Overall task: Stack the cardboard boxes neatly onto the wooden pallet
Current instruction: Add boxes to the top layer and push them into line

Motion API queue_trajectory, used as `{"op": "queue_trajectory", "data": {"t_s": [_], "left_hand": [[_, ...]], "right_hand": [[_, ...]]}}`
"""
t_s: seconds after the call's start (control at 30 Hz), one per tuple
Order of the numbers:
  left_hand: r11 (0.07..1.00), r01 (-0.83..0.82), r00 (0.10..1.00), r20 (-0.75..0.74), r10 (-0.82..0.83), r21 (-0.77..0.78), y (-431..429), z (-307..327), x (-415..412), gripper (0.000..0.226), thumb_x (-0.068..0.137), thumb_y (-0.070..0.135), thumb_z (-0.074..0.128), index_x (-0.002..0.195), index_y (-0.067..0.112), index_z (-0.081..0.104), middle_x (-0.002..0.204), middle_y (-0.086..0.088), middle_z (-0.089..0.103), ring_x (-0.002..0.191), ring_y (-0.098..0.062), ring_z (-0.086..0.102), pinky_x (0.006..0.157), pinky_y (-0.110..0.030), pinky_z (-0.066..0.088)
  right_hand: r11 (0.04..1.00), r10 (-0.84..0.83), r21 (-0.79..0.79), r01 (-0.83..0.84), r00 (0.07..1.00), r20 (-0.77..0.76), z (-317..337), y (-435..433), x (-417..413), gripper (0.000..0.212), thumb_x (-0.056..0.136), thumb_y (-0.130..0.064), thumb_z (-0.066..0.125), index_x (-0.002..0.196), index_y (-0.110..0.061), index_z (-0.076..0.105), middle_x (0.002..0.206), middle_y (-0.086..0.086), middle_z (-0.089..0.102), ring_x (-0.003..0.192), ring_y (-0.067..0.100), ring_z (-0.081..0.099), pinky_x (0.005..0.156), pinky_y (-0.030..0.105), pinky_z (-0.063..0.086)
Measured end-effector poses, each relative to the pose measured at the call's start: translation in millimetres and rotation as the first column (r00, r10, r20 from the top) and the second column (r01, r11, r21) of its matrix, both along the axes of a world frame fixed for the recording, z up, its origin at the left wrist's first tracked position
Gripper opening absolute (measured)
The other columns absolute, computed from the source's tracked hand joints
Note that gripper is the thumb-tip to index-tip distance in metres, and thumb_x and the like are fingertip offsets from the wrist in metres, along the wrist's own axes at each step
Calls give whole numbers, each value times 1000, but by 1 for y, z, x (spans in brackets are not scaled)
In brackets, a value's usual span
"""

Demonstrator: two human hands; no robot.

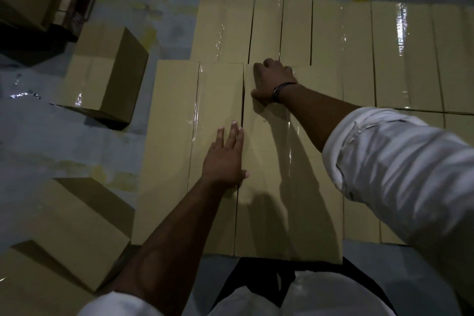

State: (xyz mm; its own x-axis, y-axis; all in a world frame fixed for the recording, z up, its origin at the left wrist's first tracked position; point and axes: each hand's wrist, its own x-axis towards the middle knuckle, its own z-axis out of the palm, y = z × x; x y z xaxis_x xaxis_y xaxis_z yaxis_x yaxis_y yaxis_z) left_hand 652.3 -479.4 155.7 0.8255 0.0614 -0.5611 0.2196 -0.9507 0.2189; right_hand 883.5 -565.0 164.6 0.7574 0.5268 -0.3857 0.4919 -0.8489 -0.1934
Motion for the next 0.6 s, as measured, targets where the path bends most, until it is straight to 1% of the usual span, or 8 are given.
{"op": "queue_trajectory", "data": {"t_s": [0.07, 0.13, 0.23, 0.3, 0.37, 0.5, 0.6], "left_hand": [[1000, 0, 1000, 1, 0, -1, 1, -1, -1, 119, 86, 52, 72, 159, 17, -16, 165, -2, -28, 153, -35, -18, 124, -51, 15], [1000, 1, 1000, 9, -1, 5, 2, -2, -1, 119, 86, 53, 72, 159, 18, -16, 165, -1, -27, 153, -35, -17, 124, -51, 16], [1000, 5, 1000, 19, -5, 10, 3, -2, -2, 118, 86, 53, 71, 160, 19, -14, 166, 0, -24, 154, -34, -15, 123, -49, 17], [1000, 17, 1000, 22, -17, 23, 3, -2, -2, 117, 87, 54, 70, 160, 19, -14, 166, -1, -25, 154, -34, -15, 124, -49, 17], [999, 31, 999, 22, -32, 41, 2, -3, -2, 117, 87, 56, 68, 160, 18, -16, 166, -2, -25, 154, -35, -15, 125, -48, 17], [998, 37, 999, 18, -38, 58, 0, -3, -3, 116, 88, 56, 67, 159, 16, -15, 166, -4, -26, 154, -36, -15, 125, -48, 15], [997, 45, 999, 9, -46, 69, -5, 1, -6, 110, 91, 54, 64, 160, 16, -13, 166, -4, -24, 153, -38, -14, 123, -49, 15]], "right_hand": [[1000, 5, -2, -5, 1000, 5, -4, -2, -7, 75, 90, -45, 63, 152, -16, 32, 158, 16, 26, 145, 38, 24, 117, 55, 26], [1000, 13, -12, -13, 1000, 18, -11, -6, -18, 74, 93, -46, 59, 154, -17, 27, 165, 15, 12, 151, 38, 10, 120, 56, 19], [1000, 22, -12, -21, 999, 45, -21, -17, -48, 73, 98, -48, 48, 157, -17, 19, 166, 17, 0, 152, 38, 2, 123, 53, 12], [1000, 20, 0, -20, 998, 55, -26, -24, -71, 74, 100, -50, 42, 159, -17, 12, 167, 16, -4, 153, 37, -2, 124, 51, 6], [1000, 27, 12, -28, 998, 48, -29, -31, -91, 75, 100, -52, 39, 159, -18, 9, 167, 15, -6, 153, 35, -5, 124, 49, 3], [998, 61, 20, -61, 998, 26, -27, -46, -122, 74, 100, -53, 39, 160, -19, 10, 167, 13, -7, 154, 32, -6, 125, 48, 4], [997, 69, 27, -70, 997, 25, -25, -63, -142, 74, 100, -53, 38, 159, -19, 10, 167, 13, -6, 154, 31, -5, 124, 46, 3]]}}
